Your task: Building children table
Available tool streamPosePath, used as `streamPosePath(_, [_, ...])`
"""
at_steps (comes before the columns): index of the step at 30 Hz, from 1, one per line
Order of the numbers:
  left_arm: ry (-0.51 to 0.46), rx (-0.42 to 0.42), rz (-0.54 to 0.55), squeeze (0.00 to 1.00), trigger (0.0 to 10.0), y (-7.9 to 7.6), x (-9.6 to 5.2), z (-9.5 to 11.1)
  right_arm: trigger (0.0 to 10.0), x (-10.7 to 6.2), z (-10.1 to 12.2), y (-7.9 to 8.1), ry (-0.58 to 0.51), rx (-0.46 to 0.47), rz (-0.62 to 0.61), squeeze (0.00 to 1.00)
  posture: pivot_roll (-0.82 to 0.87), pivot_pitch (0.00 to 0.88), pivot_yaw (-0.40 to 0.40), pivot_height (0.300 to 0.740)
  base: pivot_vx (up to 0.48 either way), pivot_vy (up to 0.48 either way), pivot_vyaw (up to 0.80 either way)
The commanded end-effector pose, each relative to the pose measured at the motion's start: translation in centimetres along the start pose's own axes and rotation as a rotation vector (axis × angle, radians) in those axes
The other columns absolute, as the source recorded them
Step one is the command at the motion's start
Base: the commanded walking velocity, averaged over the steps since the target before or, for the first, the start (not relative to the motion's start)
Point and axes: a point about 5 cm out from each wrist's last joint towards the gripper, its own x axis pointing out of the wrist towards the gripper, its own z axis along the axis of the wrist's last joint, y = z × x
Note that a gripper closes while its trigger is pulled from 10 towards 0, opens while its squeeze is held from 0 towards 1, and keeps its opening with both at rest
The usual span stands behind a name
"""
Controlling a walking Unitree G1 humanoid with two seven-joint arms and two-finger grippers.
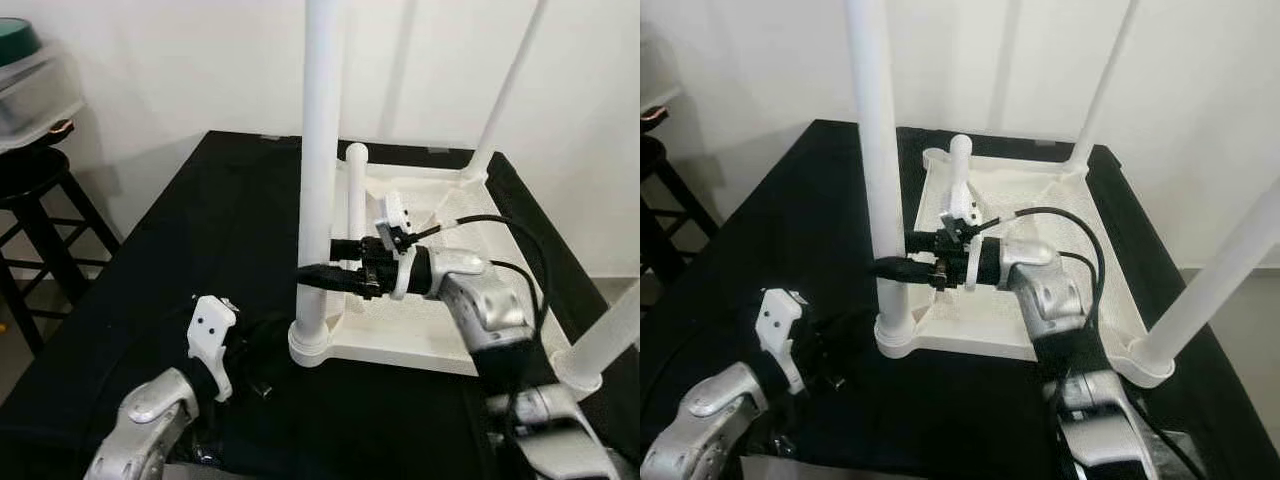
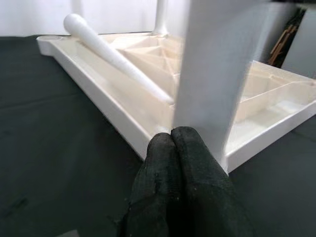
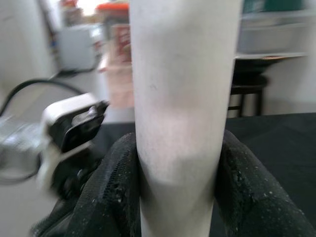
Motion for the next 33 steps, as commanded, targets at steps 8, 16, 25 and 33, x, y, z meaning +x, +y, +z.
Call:
streamPosePath(8, [0.004,-0.011,-0.015,0.0,10.0,0.4,-0.2,0.0,0.0,0.4,-7.1,2.0,0.11,0.331,-0.503,0.0,-0.01,0.044,-0.031,0.74,0.0,0.0,0.0])
streamPosePath(16, [-0.004,-0.012,0.001,0.0,10.0,0.2,-0.3,0.0,10.0,1.2,-6.6,3.7,0.173,0.27,-0.392,0.0,0.01,0.037,-0.028,0.74,0.0,0.0,0.0])
streamPosePath(25, [0.012,-0.007,-0.018,0.0,10.0,0.0,-0.4,0.0,10.0,-0.1,-2.8,1.9,0.15,0.12,-0.123,1.0,0.03,0.036,-0.026,0.74,0.0,0.0,0.0])
streamPosePath(33, [0.016,-0.001,-0.016,0.0,10.0,0.0,-0.4,-0.1,10.0,-1.2,1.3,-2.1,0.13,-0.046,0.013,0.07,0.04,0.034,-0.026,0.74,0.0,0.0,0.0])
